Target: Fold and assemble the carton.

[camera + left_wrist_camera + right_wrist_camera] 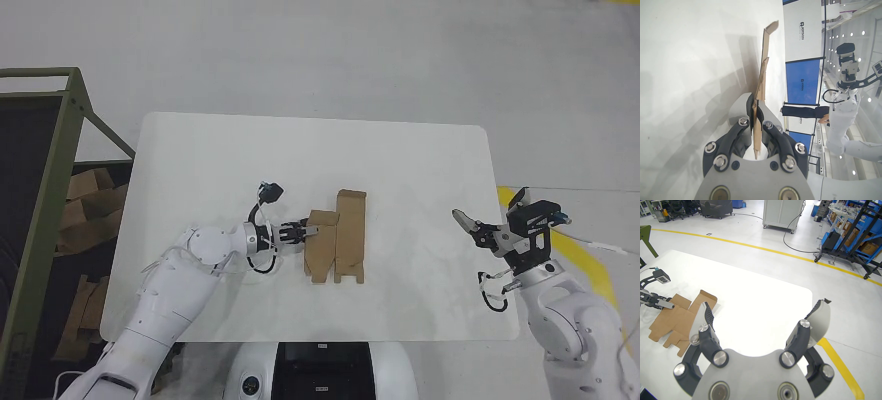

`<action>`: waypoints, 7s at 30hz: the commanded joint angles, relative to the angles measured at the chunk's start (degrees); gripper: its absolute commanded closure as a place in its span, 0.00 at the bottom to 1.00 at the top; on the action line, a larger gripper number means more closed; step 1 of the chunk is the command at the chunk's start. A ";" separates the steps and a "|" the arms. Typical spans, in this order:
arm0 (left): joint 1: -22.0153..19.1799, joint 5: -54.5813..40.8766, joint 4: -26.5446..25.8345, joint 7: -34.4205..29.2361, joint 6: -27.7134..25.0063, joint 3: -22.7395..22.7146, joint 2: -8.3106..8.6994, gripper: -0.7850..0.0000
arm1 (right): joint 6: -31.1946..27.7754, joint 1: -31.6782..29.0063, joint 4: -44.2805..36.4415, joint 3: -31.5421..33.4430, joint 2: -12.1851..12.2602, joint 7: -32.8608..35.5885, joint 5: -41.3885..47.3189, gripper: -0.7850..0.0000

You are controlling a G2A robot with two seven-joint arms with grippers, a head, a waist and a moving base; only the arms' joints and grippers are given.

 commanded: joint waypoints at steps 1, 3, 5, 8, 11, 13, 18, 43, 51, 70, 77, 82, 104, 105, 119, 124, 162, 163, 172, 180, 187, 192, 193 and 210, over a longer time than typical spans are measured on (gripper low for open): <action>0.26 -0.66 -0.68 0.16 -0.62 -0.35 0.11 1.00 | 0.00 0.00 0.00 0.00 0.00 0.00 0.00 0.00; 0.57 -1.34 -1.79 0.27 -1.29 -0.85 0.25 1.00 | 0.00 0.00 0.00 0.00 0.00 0.00 0.00 0.00; 1.08 -2.30 -2.79 0.23 -1.90 -1.60 0.44 1.00 | 0.00 0.00 0.00 0.00 0.00 0.00 0.00 0.00; 1.92 -3.86 -4.87 0.06 -3.13 -2.81 0.75 1.00 | -0.01 0.03 0.07 -0.24 -0.02 0.01 0.07 0.00; 2.98 -5.64 -6.84 0.09 -4.52 -4.25 1.08 1.00 | -1.03 0.20 0.21 -1.37 -0.05 0.34 0.43 0.00; 3.64 -6.96 -7.95 -0.11 -5.52 -5.29 1.31 1.00 | -1.79 0.31 -0.16 -2.52 -0.08 0.82 0.41 0.00; 5.31 -7.68 -11.14 -0.15 -8.25 -7.17 1.85 1.00 | 0.26 0.95 -1.05 -5.29 -0.30 3.07 0.24 0.00; 6.07 -6.33 -17.39 6.14 -14.12 -9.00 2.34 1.00 | -4.85 4.05 -2.03 -14.45 -0.96 10.87 18.74 0.00; 7.09 -6.82 -17.88 7.55 -17.60 -9.19 2.57 1.00 | -4.31 5.72 -1.63 -14.95 -0.79 16.68 22.73 0.00; 6.25 -11.90 -16.16 4.96 -22.27 -8.57 3.20 1.00 | -4.58 13.97 9.51 -19.96 -0.77 34.59 57.12 0.00; 5.72 -12.44 -15.42 4.45 -22.68 -7.72 3.34 1.00 | -5.13 16.55 11.03 -21.31 -0.74 34.95 59.07 0.00; 5.50 -12.63 -15.28 4.49 -22.80 -7.15 3.41 1.00 | -4.49 17.17 11.27 -22.37 -0.80 33.30 58.30 0.53; 4.51 -14.28 -14.14 4.69 -21.44 -5.62 3.78 0.00 | -4.82 17.60 11.54 -23.11 -0.31 31.66 58.44 1.00; 4.48 -14.47 -14.09 4.67 -21.27 -5.63 3.81 0.00 | -4.94 17.58 11.52 -23.14 -0.29 31.62 58.64 1.00; 4.48 -20.56 -12.45 2.21 -17.88 -5.20 4.11 0.00 | -9.23 15.77 10.07 -22.24 -0.08 26.46 58.98 1.00; 3.87 -24.36 -11.65 -2.24 -16.93 -4.33 4.25 0.00 | -12.46 15.13 9.22 -22.22 0.05 25.72 57.84 1.00; 1.76 -25.72 -13.28 -5.32 -18.02 -9.54 5.81 0.00 | -13.47 20.71 11.95 -26.53 1.36 37.53 59.46 1.00; 1.24 -25.14 -13.17 -5.12 -17.77 -9.44 5.80 0.00 | -13.34 20.98 12.06 -26.72 1.37 37.60 59.53 1.00; 0.43 -23.13 -14.45 -4.14 -17.32 -9.58 5.82 0.00 | -13.27 20.66 12.25 -26.01 1.80 37.12 59.31 1.00; 0.43 -23.13 -14.45 -4.14 -17.32 -9.58 5.82 0.00 | -13.07 20.54 12.11 -25.77 1.86 37.06 59.12 1.00; 0.43 -23.13 -14.45 -4.14 -17.32 -9.58 5.82 0.00 | -13.07 20.54 12.11 -25.77 1.86 37.06 59.12 1.00; 0.43 -23.13 -14.45 -4.14 -17.32 -9.58 5.82 0.00 | -13.07 20.54 12.11 -25.77 1.86 37.06 59.12 1.00; 0.43 -23.13 -14.45 -4.14 -17.32 -9.58 5.82 0.00 | -13.07 20.54 12.11 -25.77 1.86 37.06 59.12 1.00; 0.43 -23.13 -14.45 -4.14 -17.32 -9.58 5.82 0.00 | -8.58 23.07 11.51 -30.45 1.22 33.40 56.63 1.00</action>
